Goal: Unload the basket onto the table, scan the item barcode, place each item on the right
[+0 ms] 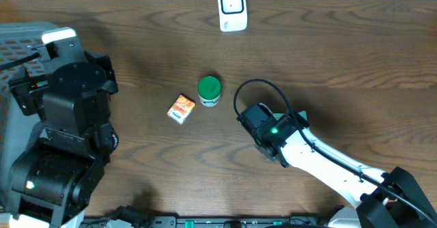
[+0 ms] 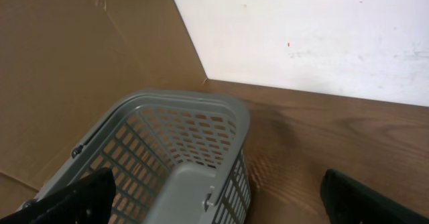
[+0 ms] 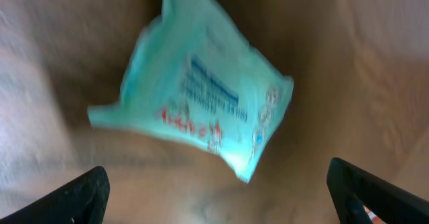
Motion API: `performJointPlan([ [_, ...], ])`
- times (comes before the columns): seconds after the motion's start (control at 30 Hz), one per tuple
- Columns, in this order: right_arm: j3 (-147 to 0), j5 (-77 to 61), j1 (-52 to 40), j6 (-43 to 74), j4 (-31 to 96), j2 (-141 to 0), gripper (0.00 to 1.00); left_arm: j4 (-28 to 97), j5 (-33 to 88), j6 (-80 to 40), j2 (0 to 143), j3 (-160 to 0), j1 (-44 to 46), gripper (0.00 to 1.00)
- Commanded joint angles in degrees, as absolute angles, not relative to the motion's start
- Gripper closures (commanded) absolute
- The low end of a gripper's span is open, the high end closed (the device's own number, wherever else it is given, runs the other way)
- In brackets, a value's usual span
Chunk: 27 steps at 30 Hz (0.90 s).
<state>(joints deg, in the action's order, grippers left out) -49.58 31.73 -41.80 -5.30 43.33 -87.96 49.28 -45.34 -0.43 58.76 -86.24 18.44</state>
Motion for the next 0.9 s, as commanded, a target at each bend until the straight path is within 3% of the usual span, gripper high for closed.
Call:
performJointPlan([
  [0.0,-49.2,32.2,-41.2,-12.3,39.8,-87.8,0.01,49.3,-45.5,-1.1,58.7,-86.5,18.2,0.02],
  [0.13,-48.6,32.3,-40.8,-18.9,38.2,-87.8,0.01,49.3,-45.5,-1.1,58.7,-86.5,18.2,0.02],
  [0.47,-47.4,29.5,-43.4,-20.4,43.2,-87.8,0.01,49.3,-45.5,-1.1,58.7,-86.5,18.2,0.02],
  [0.77,-38.8,28.6,-40.2,-22.0,32.9,-87.8,0.01,49.3,-45.5,-1.1,58.7,-86.5,18.2,0.02],
  [0.8,-38.2,28.5,-39.5,-22.5,31.7,-87.8,0.02,49.3,-45.5,-1.1,58.7,-86.5,18.2,0.02],
  [0.87,-36.6,28.2,-37.2,-25.0,28.1,-87.8,0.16,49.3,-45.5,-1.1,58.7,-86.5,18.2,0.02],
])
